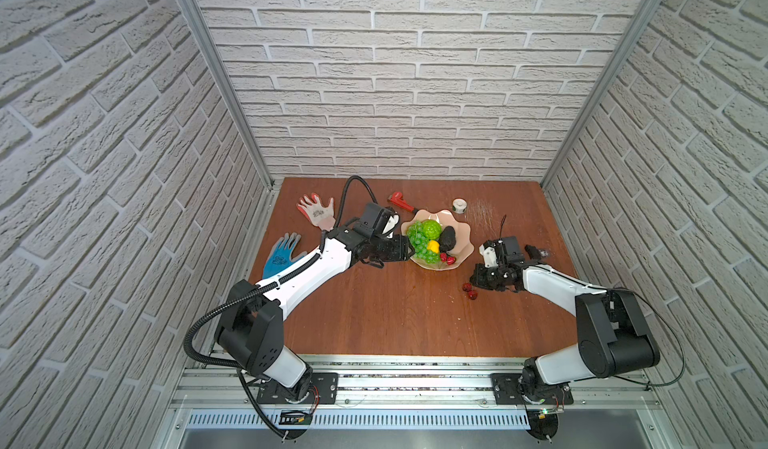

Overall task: Place and organize the fake fruits in the fruit bowl
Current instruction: 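Close the right gripper on the stem and carry the cherries toward the bowl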

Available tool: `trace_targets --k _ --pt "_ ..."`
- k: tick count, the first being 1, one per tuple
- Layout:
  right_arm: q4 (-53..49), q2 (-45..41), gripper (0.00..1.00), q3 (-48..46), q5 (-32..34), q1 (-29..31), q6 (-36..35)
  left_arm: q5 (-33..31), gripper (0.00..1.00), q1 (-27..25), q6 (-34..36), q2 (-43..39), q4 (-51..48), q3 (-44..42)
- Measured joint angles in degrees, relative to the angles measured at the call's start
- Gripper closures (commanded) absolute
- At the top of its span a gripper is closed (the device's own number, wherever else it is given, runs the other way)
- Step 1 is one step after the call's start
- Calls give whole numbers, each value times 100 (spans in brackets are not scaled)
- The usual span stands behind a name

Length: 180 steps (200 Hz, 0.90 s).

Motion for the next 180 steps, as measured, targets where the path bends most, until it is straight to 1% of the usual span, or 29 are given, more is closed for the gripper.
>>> trace_targets --k 46,69,87,112,131,180 --pt "-682 -1064 94 129 181 9 -9 -79 34 17 -2 -109 -13 -98" --pt "-1154 -1521 94 573 302 9 -9 -103 34 42 -2 -166 -13 -111" --pt "-1403 -1602 95 1062 367 9 -11 -116 34 94 -2 -212 -17 -149" --pt "-1541 -1379 94 1753 372 9 -13 -179 34 166 -2 -243 -15 -168" --pt "-1513 -964 94 2155 365 11 -9 -269 34 184 0 -330 -20 -240" --pt "-1274 232 94 2535 391 157 72 -573 34 227 2 -826 -55 -483"
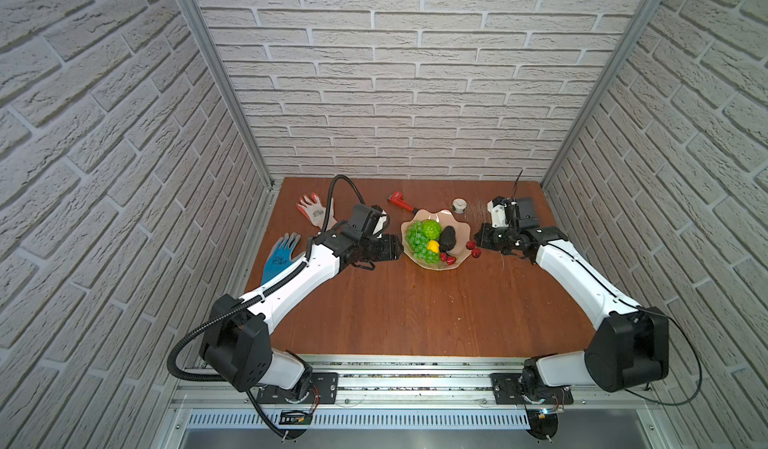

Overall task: Place and organize the fake fruits in the fruit bowl
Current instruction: 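Close the right gripper on the stem and carry the cherries toward the bowl, then open the right gripper to drop the red cherries into the bowl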

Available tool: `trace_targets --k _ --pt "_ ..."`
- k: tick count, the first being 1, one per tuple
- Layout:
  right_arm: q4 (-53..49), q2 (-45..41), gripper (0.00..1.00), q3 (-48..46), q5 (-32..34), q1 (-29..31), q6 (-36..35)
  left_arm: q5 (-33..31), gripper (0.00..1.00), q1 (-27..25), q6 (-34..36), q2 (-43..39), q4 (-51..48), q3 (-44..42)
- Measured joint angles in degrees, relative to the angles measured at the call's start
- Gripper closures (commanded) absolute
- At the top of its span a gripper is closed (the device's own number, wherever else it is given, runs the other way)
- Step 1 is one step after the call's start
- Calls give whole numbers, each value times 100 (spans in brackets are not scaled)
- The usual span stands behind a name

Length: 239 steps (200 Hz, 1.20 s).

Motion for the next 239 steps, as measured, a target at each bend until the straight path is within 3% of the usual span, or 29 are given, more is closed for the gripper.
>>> trace_targets --k 52,150,210,239 --pt "457 850 94 72 4 120 297 -223 33 177 -2 -520 -13 -310" --pt "870 1580 89 173 212 136 535 -173 31 470 15 -520 -11 -435" --pt "857 1661 66 446 256 138 507 -111 27 518 61 -417 -13 -433" --pt "752 1585 61 522 323 140 428 -122 24 535 68 -417 -15 -431"
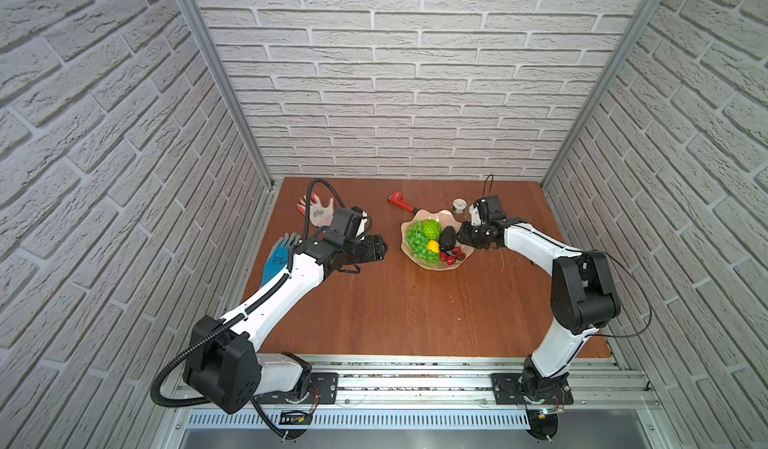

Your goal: Place and organize the fake fruits in the fruit bowl

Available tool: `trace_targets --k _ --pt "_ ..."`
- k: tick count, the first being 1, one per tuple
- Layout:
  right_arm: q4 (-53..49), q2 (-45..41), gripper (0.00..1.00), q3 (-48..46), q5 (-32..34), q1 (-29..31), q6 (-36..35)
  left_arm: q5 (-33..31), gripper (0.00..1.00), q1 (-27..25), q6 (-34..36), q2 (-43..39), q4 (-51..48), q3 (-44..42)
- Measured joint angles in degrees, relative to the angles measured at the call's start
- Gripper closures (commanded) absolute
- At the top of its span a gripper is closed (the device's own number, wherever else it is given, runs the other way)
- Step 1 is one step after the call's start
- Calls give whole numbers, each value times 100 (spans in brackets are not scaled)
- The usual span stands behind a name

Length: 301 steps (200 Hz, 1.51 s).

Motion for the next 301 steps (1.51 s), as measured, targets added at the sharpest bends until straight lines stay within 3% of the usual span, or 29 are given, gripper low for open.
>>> trace_targets --k 22,39,57,67,80,89,113,137,173,216,249,301 --pt "-120 -175 56 118 46 2 -61 -61 17 33 -4 0 -4 4" --pt "-249 -442 53 219 155 15 -140 -151 2 90 -11 -2 -22 11" --pt "-407 -793 47 330 273 37 -273 -306 2 201 -11 -33 -90 13" --pt "-468 -1029 35 378 367 50 -380 -435 2 289 7 -68 -177 24" --pt "-564 -1386 9 413 492 81 -562 -717 2 400 105 -136 -323 79" --pt "-660 -1622 3 442 584 116 -730 -960 2 468 201 -199 -407 129" --pt "-815 -2260 1 468 846 216 -1220 -1661 2 745 678 -621 -208 -28" --pt "-498 -2931 0 118 1075 245 -1759 -2299 2 1121 1403 -1270 839 -1043" --pt "837 -4256 0 -1801 1408 240 -2756 -2916 2 1606 2168 -1375 1827 -2367" --pt "2315 -5034 0 -4030 1982 -175 -2900 -3305 2 1895 2907 -1475 3434 -3589" --pt "3397 -4352 0 -4922 1950 -402 -2817 -3228 2 2358 3117 -964 4774 -4334" --pt "5121 -2518 0 -4977 1513 -586 -2726 -2559 2 2983 3276 514 6247 -3952"
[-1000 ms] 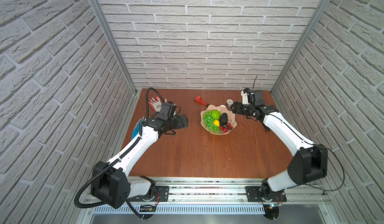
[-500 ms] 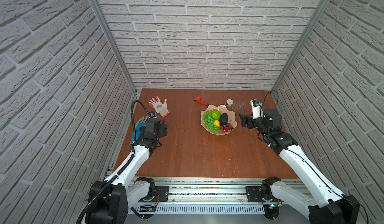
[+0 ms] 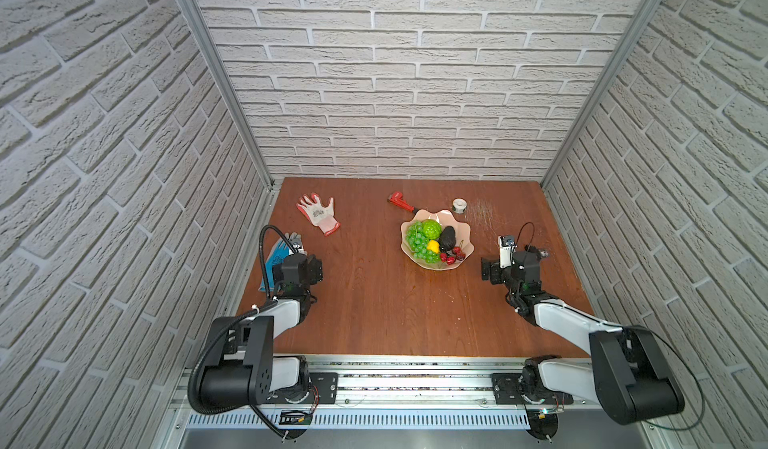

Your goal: Place and organize the fake fruits in the fruit bowl

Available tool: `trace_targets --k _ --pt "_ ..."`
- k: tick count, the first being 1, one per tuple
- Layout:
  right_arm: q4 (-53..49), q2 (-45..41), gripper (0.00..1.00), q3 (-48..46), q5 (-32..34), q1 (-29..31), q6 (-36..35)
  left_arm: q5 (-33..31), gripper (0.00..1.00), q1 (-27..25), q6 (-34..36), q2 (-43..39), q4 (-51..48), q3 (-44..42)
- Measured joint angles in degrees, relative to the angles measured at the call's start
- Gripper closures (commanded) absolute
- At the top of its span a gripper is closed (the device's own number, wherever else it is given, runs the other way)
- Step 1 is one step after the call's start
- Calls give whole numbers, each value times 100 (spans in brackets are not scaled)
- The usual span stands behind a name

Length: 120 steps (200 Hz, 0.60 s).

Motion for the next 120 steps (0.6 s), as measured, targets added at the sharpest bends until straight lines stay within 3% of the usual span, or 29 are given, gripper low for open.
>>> trace_targets --k 43,120 --pt "1574 918 0 -157 -195 -120 63 330 2 46 13 951 1126 44" --pt "1720 946 0 -149 -291 -181 168 492 2 98 -2 981 1425 42"
